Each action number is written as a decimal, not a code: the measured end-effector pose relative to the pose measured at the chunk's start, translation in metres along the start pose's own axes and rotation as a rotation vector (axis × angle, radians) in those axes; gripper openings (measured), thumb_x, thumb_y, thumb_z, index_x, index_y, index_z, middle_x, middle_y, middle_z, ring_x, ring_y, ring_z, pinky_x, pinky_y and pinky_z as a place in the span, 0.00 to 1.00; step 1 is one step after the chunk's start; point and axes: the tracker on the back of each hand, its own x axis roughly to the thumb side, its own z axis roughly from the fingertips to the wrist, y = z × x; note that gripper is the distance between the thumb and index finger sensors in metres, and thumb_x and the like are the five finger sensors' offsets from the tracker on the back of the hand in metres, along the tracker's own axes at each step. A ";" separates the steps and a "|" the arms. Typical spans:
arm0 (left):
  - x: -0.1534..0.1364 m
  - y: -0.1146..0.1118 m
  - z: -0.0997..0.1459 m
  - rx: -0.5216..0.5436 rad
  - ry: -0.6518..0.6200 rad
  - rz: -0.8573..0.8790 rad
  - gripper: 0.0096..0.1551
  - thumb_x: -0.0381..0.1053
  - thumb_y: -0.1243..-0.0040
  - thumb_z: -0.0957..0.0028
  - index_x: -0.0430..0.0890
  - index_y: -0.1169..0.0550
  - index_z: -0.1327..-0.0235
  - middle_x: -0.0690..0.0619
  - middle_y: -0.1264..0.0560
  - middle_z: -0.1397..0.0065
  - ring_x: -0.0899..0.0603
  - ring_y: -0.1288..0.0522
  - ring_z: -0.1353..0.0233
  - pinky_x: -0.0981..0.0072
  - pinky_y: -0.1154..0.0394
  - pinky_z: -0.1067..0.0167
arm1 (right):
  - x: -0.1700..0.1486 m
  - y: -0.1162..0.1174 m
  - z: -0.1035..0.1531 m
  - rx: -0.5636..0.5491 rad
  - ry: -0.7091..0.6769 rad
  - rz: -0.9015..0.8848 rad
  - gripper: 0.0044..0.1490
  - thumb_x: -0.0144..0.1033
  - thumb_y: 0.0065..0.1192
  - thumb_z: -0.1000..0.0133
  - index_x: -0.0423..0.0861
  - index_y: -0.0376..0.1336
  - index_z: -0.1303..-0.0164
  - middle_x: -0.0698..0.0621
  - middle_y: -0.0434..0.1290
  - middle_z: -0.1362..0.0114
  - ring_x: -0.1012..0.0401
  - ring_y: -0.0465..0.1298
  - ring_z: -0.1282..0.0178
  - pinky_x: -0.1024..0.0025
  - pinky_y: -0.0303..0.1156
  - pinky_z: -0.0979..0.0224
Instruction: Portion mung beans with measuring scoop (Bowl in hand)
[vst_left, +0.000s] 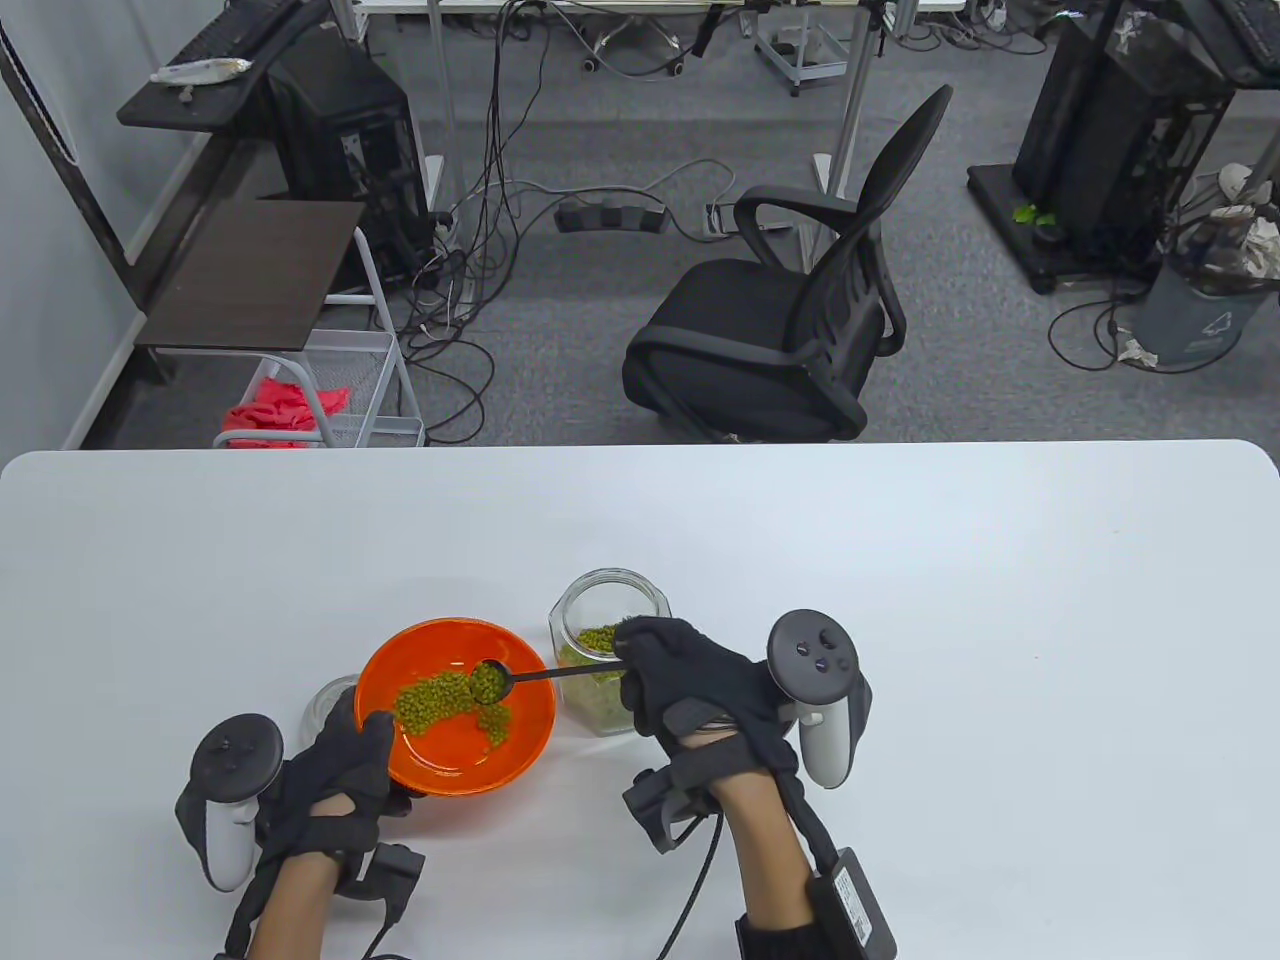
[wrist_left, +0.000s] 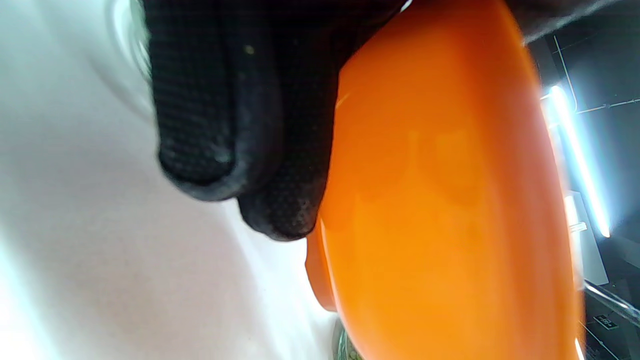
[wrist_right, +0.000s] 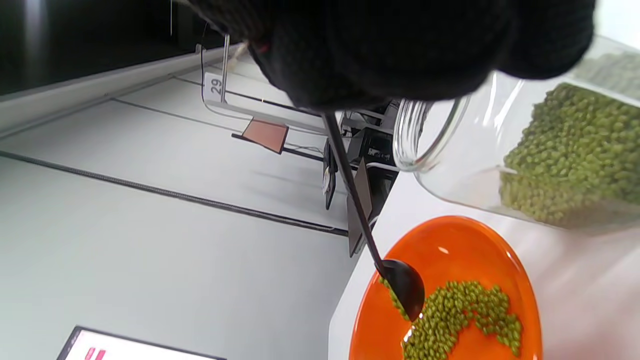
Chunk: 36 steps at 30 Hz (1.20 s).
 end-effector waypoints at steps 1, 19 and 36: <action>0.000 0.000 0.000 0.000 0.000 0.000 0.40 0.58 0.54 0.40 0.35 0.43 0.23 0.38 0.31 0.31 0.44 0.07 0.57 0.68 0.09 0.63 | 0.001 0.003 0.000 0.010 -0.005 0.007 0.25 0.32 0.60 0.46 0.35 0.70 0.43 0.36 0.80 0.58 0.54 0.80 0.71 0.41 0.73 0.49; 0.000 0.000 0.000 -0.008 0.003 0.011 0.40 0.58 0.54 0.40 0.35 0.43 0.23 0.38 0.31 0.31 0.44 0.07 0.57 0.68 0.09 0.63 | 0.015 0.028 0.004 0.079 -0.078 0.188 0.24 0.29 0.69 0.49 0.36 0.73 0.44 0.34 0.81 0.56 0.50 0.82 0.68 0.39 0.72 0.47; 0.000 0.000 0.000 -0.009 0.005 0.015 0.40 0.58 0.54 0.40 0.35 0.43 0.23 0.38 0.31 0.31 0.44 0.07 0.57 0.68 0.09 0.63 | 0.023 0.039 0.008 0.182 -0.114 0.268 0.23 0.29 0.73 0.50 0.43 0.77 0.44 0.33 0.79 0.50 0.47 0.81 0.61 0.36 0.69 0.42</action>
